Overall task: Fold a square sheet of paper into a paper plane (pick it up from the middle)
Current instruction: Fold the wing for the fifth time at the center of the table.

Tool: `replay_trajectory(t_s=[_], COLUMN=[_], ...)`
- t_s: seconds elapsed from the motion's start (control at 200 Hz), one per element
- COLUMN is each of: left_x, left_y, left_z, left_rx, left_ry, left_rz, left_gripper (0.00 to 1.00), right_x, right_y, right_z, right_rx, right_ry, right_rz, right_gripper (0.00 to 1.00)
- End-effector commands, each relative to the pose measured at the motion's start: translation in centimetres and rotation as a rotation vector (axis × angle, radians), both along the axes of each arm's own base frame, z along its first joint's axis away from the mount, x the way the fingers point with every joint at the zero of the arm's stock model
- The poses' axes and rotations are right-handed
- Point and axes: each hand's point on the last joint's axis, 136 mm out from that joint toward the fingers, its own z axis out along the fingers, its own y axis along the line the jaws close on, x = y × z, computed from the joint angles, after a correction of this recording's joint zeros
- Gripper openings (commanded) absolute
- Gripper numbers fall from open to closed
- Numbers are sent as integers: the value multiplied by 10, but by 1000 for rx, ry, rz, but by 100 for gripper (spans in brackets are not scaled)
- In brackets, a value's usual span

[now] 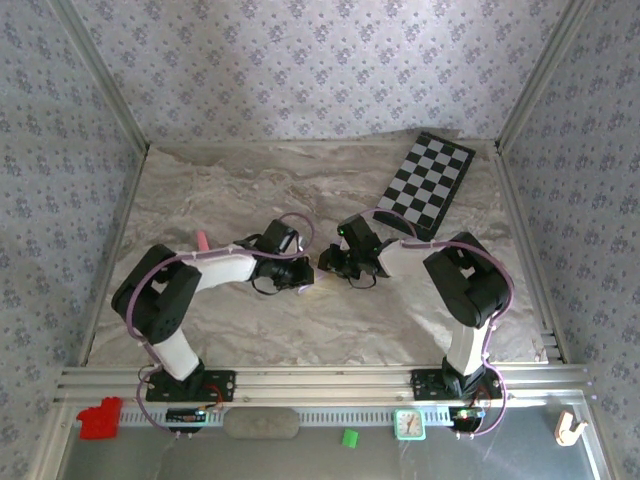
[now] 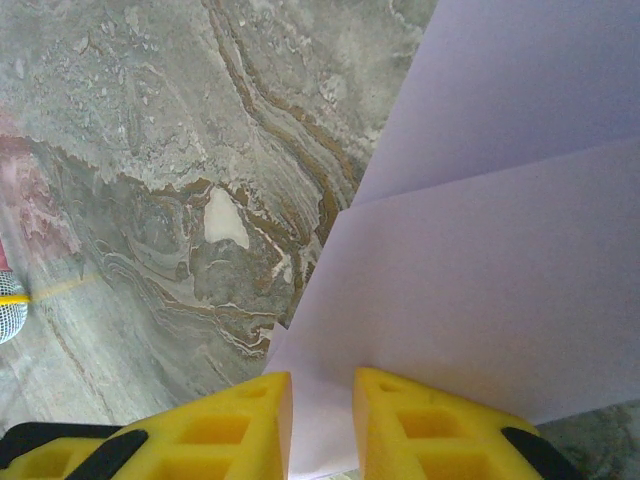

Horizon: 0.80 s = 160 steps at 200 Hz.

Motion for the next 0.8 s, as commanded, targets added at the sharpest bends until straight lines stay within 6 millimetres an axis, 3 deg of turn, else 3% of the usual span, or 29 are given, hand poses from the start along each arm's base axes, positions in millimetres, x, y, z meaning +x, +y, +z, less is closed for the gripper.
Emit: replay_trajectory(t_s=[0.0,0.285,0.795], left_x=[6,8,-6], left_y=[-10,-9,4], left_z=[6,-3,-25], left_rx=[-19,1,57], left_ry=[-12,-5,53], left_rz=[-30,-31,-34], left_gripper=[11,11,9], right_x=[-8,-8,-10], right_y=[-8,-8,-10], right_z=[-19,-19,-24], right_rx=[-51,-53,-69], right_ry=[72,75,93], right_rz=[-5,-3,-4], right_gripper=[24,24,24])
